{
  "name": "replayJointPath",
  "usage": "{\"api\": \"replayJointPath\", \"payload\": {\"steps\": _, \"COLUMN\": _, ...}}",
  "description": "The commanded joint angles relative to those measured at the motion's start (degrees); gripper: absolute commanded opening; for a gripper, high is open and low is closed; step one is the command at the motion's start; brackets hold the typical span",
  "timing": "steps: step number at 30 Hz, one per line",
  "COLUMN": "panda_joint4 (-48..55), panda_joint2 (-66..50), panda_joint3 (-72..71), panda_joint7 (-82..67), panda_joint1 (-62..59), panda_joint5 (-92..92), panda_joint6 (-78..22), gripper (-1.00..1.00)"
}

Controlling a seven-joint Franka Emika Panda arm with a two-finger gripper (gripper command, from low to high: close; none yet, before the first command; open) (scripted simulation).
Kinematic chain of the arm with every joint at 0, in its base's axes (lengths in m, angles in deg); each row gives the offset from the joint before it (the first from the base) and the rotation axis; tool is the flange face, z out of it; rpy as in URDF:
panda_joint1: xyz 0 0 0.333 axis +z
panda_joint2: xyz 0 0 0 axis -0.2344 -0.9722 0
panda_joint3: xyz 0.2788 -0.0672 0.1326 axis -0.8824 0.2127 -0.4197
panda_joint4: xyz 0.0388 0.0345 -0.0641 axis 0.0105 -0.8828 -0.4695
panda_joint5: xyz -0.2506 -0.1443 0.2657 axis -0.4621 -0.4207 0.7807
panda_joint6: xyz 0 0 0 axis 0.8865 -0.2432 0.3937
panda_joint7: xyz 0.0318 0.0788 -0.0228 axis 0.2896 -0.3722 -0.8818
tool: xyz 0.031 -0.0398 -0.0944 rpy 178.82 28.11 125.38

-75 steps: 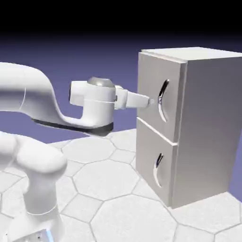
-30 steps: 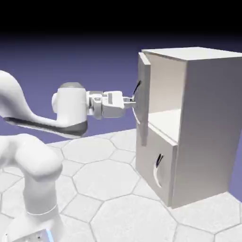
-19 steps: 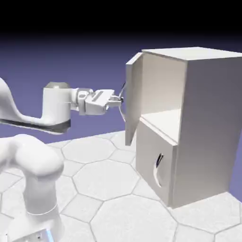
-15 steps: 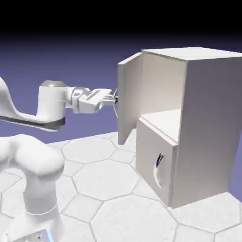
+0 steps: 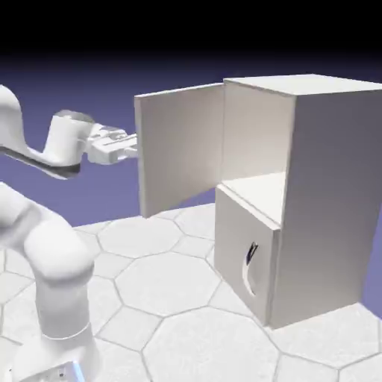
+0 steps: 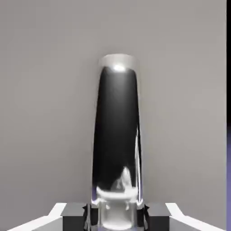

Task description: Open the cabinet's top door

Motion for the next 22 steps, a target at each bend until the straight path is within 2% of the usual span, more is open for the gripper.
{"api": "replayJointPath", "payload": {"steps": 1, "panda_joint4": 2.0, "panda_joint2": -1.5, "panda_joint3": -2.1, "panda_joint7": 0.6, "panda_joint1": -2.0, "panda_joint5": 0.8, "panda_joint6": -2.1, "gripper": -1.0}}
{"api": "replayJointPath", "payload": {"steps": 9, "panda_joint4": 14.4, "panda_joint2": -9.2, "panda_joint3": -18.2, "panda_joint7": 4.3, "panda_joint1": -18.6, "panda_joint5": 4.8, "panda_joint6": -13.8, "gripper": -1.0}}
{"api": "replayJointPath", "payload": {"steps": 22, "panda_joint4": 29.5, "panda_joint2": -7.8, "panda_joint3": -41.3, "panda_joint7": 4.3, "panda_joint1": -45.6, "panda_joint5": 10.5, "panda_joint6": -23.5, "gripper": -1.0}}
